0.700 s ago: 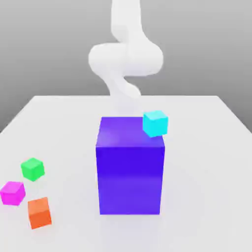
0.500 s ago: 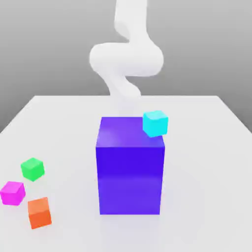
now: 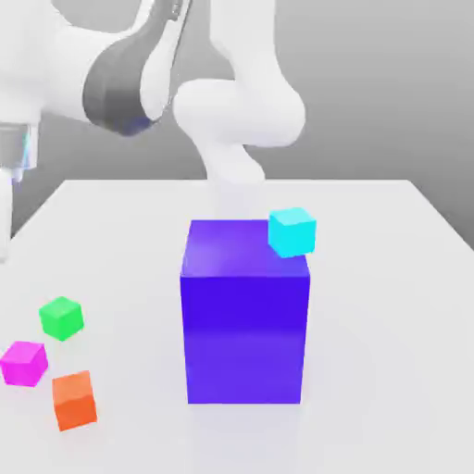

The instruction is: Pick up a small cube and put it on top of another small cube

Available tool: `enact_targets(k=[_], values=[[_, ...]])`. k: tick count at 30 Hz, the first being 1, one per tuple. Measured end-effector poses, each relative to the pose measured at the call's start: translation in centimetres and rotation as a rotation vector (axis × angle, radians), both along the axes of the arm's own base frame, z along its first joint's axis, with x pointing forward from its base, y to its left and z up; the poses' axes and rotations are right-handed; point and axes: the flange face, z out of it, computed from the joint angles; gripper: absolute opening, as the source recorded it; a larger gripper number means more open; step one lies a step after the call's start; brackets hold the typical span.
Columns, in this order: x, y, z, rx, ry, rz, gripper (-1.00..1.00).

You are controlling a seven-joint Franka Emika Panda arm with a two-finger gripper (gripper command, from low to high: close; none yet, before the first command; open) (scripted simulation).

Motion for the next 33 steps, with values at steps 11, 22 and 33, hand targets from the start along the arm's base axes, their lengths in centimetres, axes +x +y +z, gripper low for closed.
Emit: enact_targets(k=[11, 22, 33], values=[[-7.2, -4.0, -16.4, 0.191, 0.071, -0.389, 0.00], [-7.3, -4.0, -16.9, 0.191, 0.070, -0.392, -1.00], [-16.2, -3.3, -8.7, 0.185, 0.080, -0.438, -1.00]])
